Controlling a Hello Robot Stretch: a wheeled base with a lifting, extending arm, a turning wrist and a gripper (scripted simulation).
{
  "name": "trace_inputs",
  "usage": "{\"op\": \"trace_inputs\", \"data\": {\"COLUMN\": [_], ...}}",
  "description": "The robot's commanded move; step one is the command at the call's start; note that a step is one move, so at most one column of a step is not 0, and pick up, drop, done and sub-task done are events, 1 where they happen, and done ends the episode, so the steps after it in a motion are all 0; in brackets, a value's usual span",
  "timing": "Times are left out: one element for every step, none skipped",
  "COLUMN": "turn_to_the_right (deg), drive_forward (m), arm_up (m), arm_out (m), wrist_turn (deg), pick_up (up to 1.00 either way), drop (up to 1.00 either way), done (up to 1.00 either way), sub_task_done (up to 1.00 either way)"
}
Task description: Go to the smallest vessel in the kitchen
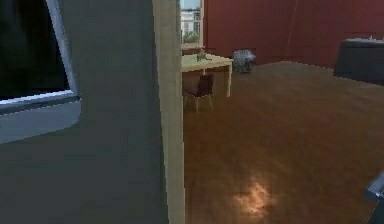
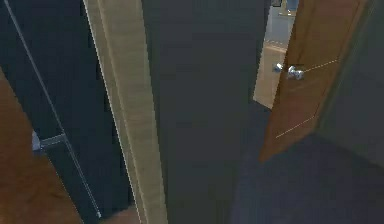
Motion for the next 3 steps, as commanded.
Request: {"op": "trace_inputs", "data": {"turn_to_the_right": [0.0, 45.0, 6.0], "drive_forward": [0.4, 0.0, 0.0], "arm_up": [0.0, 0.0, 0.0], "arm_out": [0.0, 0.0, 0.0], "wrist_turn": [0.0, 0.0, 0.0], "pick_up": [0.0, 0.0, 0.0], "drop": [0.0, 0.0, 0.0], "done": [0.0, 0.0, 0.0], "sub_task_done": [0.0, 0.0, 0.0]}}
